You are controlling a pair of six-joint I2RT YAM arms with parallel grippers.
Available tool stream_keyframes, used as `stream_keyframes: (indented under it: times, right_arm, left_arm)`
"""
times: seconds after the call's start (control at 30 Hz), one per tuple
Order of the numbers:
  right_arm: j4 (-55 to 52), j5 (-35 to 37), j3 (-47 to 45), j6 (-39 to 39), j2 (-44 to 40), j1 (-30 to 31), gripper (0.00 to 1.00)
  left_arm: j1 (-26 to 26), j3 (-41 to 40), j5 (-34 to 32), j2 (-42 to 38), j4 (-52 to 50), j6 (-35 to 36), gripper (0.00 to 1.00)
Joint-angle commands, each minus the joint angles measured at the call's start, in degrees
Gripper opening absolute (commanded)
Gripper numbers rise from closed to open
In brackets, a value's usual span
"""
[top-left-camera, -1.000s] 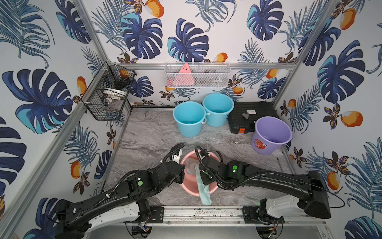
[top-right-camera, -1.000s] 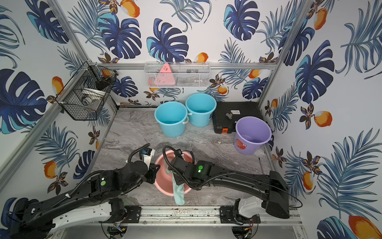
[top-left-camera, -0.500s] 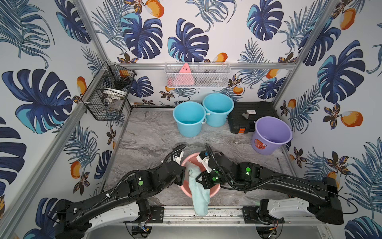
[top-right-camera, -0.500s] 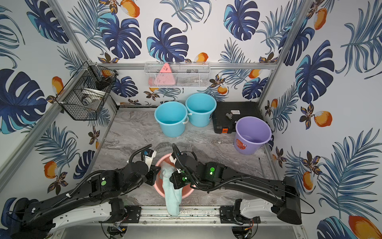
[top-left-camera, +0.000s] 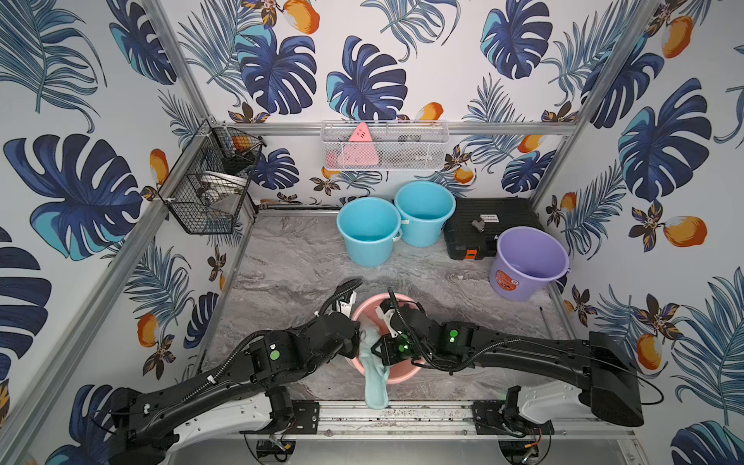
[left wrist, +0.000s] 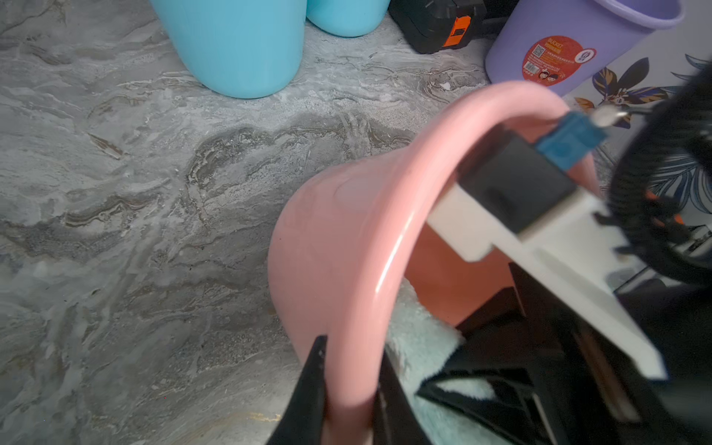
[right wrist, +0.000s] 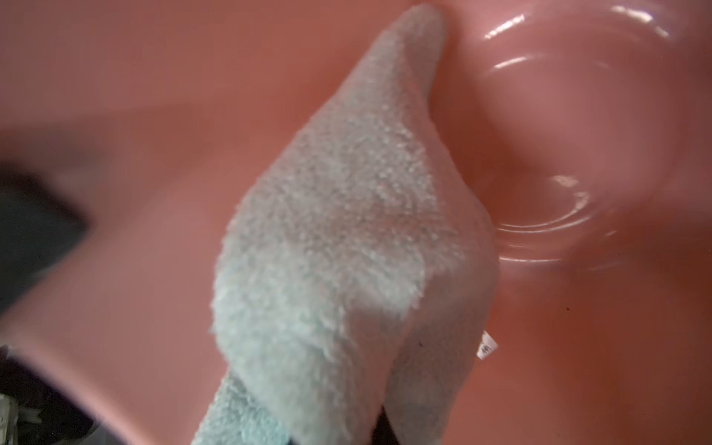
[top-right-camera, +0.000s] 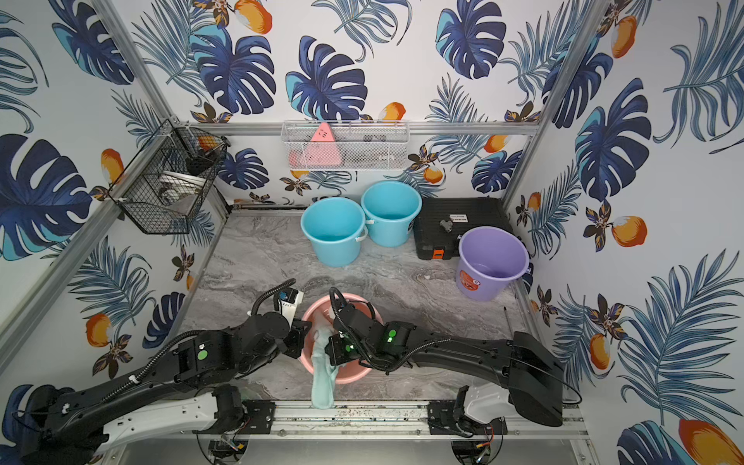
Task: Wipe the inside of the bucket with a cloth
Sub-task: Wipe the dirt from the inside of the bucket.
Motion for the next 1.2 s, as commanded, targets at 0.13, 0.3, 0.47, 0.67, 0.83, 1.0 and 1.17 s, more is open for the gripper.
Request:
stream_keyframes:
  times: [0.13,0.3,0.47,0.67,0.83,1.0,1.17]
  right_arm:
    - [3.43,9.35,1.68,3.43,8.53,-1.15,0.00]
    - [2.86,14.50,3.22,3.81,14.17,-1.37,0.00]
    - [4.36,18.59,2.66,4.33,18.22,-1.77,0.00]
    - [1.24,18.06,3.89,1.85,17.92,-1.50,0.00]
    - [-0.90,14.40,3.11,-3.37,10.18,-0.19,0.00]
    - [-0.97,8.38,1.18,-11.57,1.93,0.47,0.00]
    - [0.80,5.68,-1.43,-22.22,-6.23,0.54,0.00]
  left_arm:
    - [-0.13,0.71,1.58,0.24,1.72,0.37,0.00]
    - [-0.13,0.70,1.58,0.42,1.90,0.32,0.00]
    - [-0.13,0.68,1.74,0.55,2.03,0.13,0.00]
    - [-0.13,0.68,1.64,0.27,1.63,0.15,0.00]
    - [-0.13,0.10,2.23,0.06,2.59,-0.32,0.00]
    - [-0.13,0.15,2.64,0.48,3.13,-0.25,0.00]
    - [-0.13,-0.10,2.49,-0.02,2.95,-0.33,0.00]
